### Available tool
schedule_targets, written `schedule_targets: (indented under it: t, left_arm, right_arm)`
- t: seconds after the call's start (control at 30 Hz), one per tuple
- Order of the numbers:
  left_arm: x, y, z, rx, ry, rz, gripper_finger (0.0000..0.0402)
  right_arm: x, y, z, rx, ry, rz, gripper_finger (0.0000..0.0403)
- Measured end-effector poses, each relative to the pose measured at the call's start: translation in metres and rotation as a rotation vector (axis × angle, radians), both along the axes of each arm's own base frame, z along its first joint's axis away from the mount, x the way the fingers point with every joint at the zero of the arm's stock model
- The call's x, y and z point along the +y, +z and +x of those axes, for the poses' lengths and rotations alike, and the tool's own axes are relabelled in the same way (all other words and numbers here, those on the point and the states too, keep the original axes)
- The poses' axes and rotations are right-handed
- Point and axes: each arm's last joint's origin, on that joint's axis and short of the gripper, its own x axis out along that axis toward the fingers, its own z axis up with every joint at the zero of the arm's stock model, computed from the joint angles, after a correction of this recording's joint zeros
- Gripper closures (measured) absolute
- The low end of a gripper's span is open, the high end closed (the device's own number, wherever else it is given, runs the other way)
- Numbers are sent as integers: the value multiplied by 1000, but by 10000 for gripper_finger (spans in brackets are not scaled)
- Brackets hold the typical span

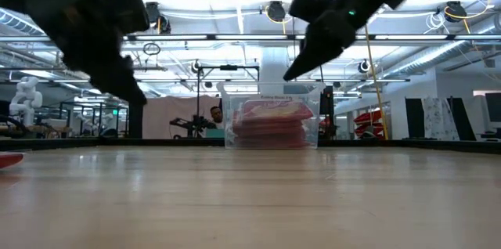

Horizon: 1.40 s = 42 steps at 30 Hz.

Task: Sort popcorn bags into baskets
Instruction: Put the popcorn bags into the transparent bin

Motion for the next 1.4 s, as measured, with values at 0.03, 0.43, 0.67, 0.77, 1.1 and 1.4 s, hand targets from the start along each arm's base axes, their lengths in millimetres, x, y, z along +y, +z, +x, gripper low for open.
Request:
schedule_targets:
  t: [0.03, 0.43, 0.67, 0.77, 1.1, 1.4]
  left_arm:
    - [-1, 3, -3, 7, -31, -25, 283]
    - [-10, -4, -33, 304, -280, -136, 130]
    - [-24, -13, -37, 376, -327, -181, 87]
    - [-29, -17, -36, 386, -332, -184, 99]
    - [-35, -36, -28, 447, -297, -187, 177]
    - [-34, -36, -24, 410, -390, -186, 387]
  right_arm:
    - [8, -5, -3, -19, 14, 9, 238]
    - [70, -21, -12, -155, 10, 25, 238]
    - [84, -21, -9, -203, 3, 31, 238]
    - [85, -23, -9, -193, 16, 19, 238]
    - [85, -23, -8, -194, 34, -3, 238]
    - [85, -22, -7, -217, 35, 0, 238]
